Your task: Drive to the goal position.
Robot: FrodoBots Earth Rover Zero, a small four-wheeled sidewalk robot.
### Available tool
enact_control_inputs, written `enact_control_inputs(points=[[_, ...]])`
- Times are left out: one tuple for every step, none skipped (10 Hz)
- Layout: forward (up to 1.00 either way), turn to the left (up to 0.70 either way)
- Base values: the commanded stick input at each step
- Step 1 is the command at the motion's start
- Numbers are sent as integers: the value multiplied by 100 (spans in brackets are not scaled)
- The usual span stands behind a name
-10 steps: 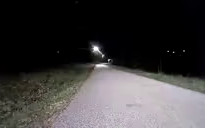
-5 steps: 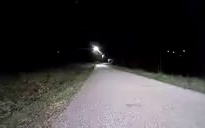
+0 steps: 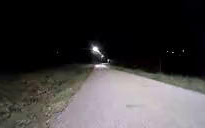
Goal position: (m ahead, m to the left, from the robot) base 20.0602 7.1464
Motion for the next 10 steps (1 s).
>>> enact_control_inputs(points=[[45,-27],[45,-27],[45,-27],[45,-27],[45,-27],[45,-27],[43,-29],[27,-55],[18,-72],[19,-75]])
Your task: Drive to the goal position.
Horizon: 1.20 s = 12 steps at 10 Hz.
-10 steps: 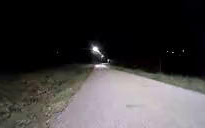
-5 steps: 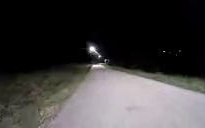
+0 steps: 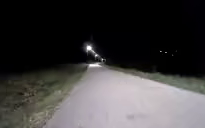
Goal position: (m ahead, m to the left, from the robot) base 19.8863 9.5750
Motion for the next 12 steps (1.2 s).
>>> enact_control_inputs(points=[[19,-76],[36,-45],[45,-27],[45,-27],[45,-27],[45,-27],[45,-27],[45,-27],[45,-27],[45,-27],[45,-27],[45,-27]])
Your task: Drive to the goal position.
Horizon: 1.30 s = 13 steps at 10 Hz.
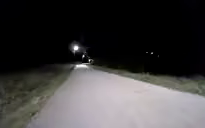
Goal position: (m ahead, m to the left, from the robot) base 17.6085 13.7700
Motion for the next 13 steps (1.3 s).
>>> enact_control_inputs(points=[[45,-27],[3,-12],[3,-12],[3,-12],[3,-12],[2,-10],[2,-9],[2,-9],[2,-10],[3,-14],[6,-22],[7,-28],[45,-27]])
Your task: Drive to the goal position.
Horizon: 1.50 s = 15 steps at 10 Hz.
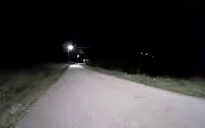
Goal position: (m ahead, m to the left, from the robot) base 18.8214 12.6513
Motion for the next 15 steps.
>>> enact_control_inputs(points=[[45,-27],[45,-27],[45,-27],[45,-27],[45,-27],[45,-27],[45,-27],[45,-27],[45,-27],[45,-27],[45,-27],[45,-27],[45,-27],[45,-27],[45,-27]])
